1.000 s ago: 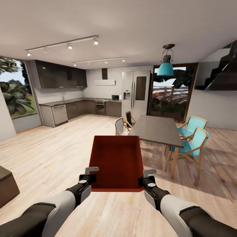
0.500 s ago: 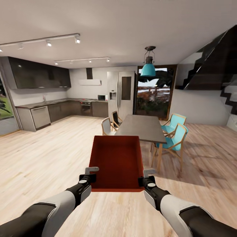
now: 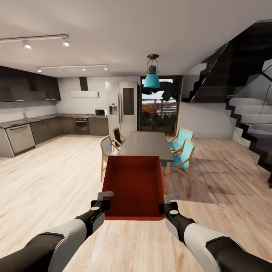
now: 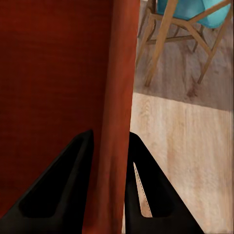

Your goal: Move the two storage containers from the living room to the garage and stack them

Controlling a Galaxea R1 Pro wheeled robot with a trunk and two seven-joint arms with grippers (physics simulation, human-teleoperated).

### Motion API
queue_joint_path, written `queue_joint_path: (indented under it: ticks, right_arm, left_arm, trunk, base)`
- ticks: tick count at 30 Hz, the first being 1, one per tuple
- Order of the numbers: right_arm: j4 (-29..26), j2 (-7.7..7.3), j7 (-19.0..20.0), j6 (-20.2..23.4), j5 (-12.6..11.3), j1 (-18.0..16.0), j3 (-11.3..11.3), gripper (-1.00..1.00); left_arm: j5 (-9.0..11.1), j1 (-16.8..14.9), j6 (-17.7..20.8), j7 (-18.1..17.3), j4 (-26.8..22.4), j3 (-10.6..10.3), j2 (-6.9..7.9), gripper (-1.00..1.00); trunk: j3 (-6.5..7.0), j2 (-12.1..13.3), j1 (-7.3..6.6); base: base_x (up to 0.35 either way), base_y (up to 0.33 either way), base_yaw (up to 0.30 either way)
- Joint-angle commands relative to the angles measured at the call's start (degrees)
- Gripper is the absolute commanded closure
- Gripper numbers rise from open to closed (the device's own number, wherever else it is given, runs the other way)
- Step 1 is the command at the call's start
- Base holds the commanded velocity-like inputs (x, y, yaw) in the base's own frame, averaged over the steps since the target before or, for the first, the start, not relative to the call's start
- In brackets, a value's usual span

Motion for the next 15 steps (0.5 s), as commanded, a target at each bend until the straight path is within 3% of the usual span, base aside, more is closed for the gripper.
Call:
queue_joint_path:
  ticks: [1, 15]
  right_arm:
    - [0.4, 0.24, -0.4, -0.3, -1.5, 0.0, -0.4, 1.0]
    - [0.3, 0.24, -0.4, -0.3, -1.5, 0.0, -0.4, 1.0]
  left_arm:
    - [0.1, -0.1, -0.9, 0.9, -0.1, 1.3, -0.21, 1.0]
    - [0.1, -0.1, -0.9, 0.9, -0.1, 1.4, -0.21, 1.0]
  trunk:
    - [-0.07, -0.1, 0.02]
    - [-0.07, -0.1, 0.02]
  base:
    - [0.0, 0.0, -0.289]
    - [0.0, 0.0, -0.288]
